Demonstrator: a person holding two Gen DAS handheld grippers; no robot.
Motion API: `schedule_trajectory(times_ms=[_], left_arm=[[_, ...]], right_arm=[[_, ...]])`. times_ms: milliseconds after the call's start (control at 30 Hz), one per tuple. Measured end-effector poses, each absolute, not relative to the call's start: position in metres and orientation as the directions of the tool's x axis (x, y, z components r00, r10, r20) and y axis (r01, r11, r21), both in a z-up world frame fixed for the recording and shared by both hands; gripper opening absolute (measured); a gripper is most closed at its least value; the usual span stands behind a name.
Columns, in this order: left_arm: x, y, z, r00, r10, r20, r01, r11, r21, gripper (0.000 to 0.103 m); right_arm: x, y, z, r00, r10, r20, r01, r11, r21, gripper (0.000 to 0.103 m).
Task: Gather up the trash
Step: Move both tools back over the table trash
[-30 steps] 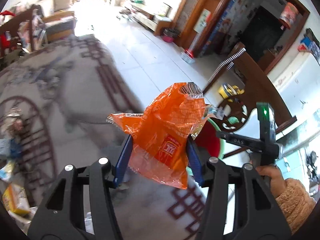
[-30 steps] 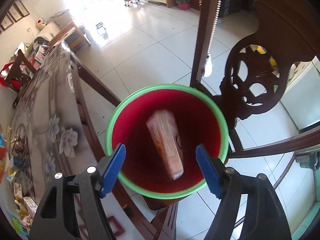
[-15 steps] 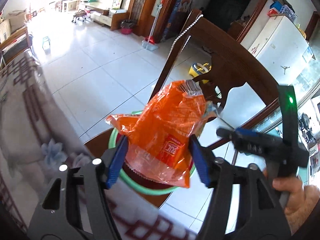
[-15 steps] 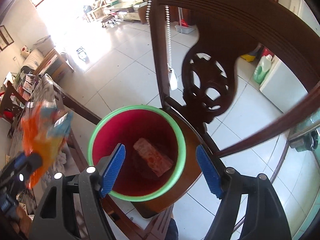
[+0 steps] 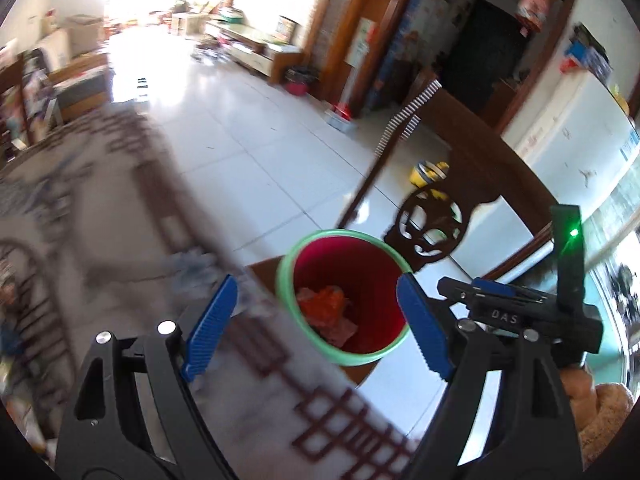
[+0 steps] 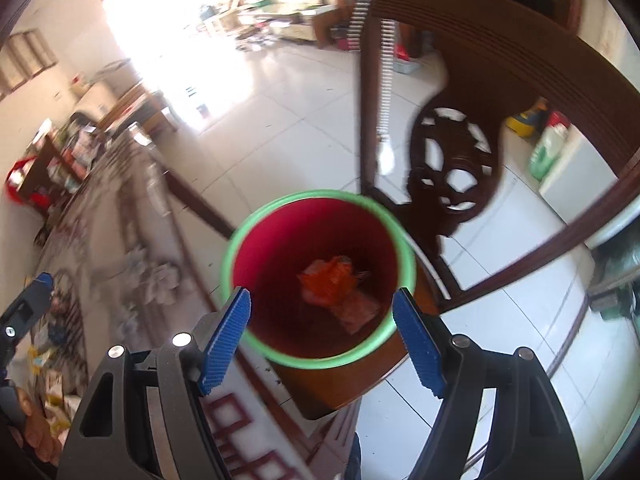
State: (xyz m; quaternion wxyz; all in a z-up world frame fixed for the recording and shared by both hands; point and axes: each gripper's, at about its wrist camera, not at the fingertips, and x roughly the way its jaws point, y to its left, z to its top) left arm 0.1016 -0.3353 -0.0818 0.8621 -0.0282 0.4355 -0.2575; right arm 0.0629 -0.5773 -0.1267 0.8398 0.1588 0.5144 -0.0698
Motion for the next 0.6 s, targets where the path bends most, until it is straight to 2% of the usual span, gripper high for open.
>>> schedule_trajectory(times_ms=[233, 600], left_arm=[[0.07, -0.23, -0.056, 0.6, -0.312, -0.737, 0.237, 0.949, -0.209, 0.08], [0.016, -0.061, -0.061, 0.633, -0.075, -0.771, -0.053, 0.989, -0.139, 0.08]], right_arm=[[0.066, -0.481, -0.117, 0.446, 0.162, -0.88, 0.05, 0.978, 0.205, 0.072], [0.033, -0.316, -0.128, 0.318, 0.306, -0.897, -0.314, 0.927, 0.205, 0.072]])
